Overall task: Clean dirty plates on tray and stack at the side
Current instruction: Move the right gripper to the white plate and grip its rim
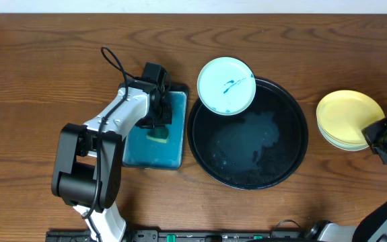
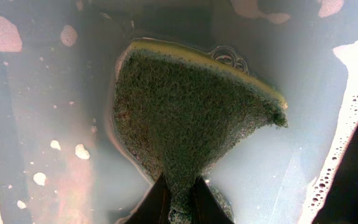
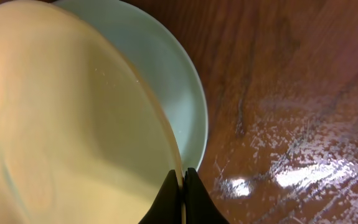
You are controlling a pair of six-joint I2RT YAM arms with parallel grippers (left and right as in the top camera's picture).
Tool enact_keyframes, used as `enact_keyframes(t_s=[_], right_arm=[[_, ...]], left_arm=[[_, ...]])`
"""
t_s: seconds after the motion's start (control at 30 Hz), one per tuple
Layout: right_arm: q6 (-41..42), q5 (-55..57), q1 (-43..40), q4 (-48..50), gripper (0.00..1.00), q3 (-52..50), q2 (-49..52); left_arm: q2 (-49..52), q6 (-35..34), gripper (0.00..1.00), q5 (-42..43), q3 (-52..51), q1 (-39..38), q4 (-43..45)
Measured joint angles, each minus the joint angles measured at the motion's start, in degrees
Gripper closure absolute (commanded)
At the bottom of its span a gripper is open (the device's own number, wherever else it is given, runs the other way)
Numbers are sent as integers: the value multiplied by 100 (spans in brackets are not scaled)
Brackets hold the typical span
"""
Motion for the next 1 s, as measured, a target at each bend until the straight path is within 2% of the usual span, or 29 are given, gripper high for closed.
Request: enact_keyframes(t_s=[0.23, 0.3, 0.33, 0.4, 0.47, 0.77, 1.0], right_arm=[[20, -39, -109, 81, 97, 0, 415], [42, -48, -109, 116, 91, 0, 472], [55, -50, -109, 129, 83, 0, 474], [31, -61, -109, 168, 73, 0, 476], [57, -63, -109, 190, 68, 0, 476], [26, -162, -101, 168, 58, 0, 476], [-481, -1150, 203, 409, 56, 0, 476]], left_arm=[[0, 0, 93, 0, 0, 0, 0], [0, 0, 92, -2, 0, 0, 0], [0, 0, 92, -2, 0, 0, 0], [0, 0, 92, 0, 0, 0, 0], [0, 0, 92, 0, 0, 0, 0], [0, 0, 92, 0, 0, 0, 0], [0, 0, 92, 0, 0, 0, 0]])
